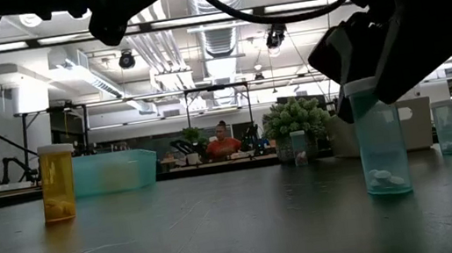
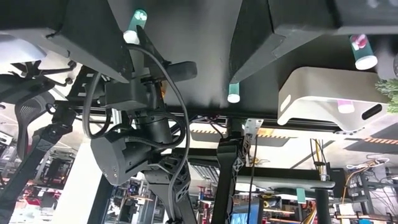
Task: Pick and place medicine bottles into bin by pill shape (circle, oval)
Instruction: Put the bottom blue tablet bottle into the white bin
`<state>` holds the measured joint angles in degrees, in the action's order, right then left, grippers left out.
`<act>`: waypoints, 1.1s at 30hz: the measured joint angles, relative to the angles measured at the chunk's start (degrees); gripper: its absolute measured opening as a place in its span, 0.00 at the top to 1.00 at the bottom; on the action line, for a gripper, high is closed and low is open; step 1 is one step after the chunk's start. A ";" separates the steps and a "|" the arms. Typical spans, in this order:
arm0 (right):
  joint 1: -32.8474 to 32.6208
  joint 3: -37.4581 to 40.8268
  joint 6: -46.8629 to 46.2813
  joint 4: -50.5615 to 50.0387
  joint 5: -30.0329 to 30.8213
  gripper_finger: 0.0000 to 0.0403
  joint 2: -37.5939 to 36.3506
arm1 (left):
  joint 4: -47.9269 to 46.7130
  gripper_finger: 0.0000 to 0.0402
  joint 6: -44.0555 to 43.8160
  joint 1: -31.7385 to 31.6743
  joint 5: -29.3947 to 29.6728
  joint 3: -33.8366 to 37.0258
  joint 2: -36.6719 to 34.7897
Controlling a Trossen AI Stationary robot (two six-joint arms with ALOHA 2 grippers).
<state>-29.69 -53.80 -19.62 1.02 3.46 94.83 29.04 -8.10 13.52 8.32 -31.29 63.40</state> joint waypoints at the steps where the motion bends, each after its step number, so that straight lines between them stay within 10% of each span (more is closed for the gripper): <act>1: 0.00 0.00 0.04 0.03 0.00 0.65 0.00 | 0.00 0.37 0.00 0.00 0.04 0.00 0.00; 12: 0.00 -0.47 1.76 -1.52 1.61 0.73 -1.57 | 0.03 0.37 -0.02 0.02 1.62 0.00 0.00; 33: 19.67 0.68 -9.44 -32.46 34.00 0.72 -31.23 | -0.18 0.37 18.04 -3.09 1.86 -1.42 -2.70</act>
<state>-10.02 -53.12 -29.06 -31.45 37.46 63.59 28.85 9.94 10.43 10.17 -32.71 60.70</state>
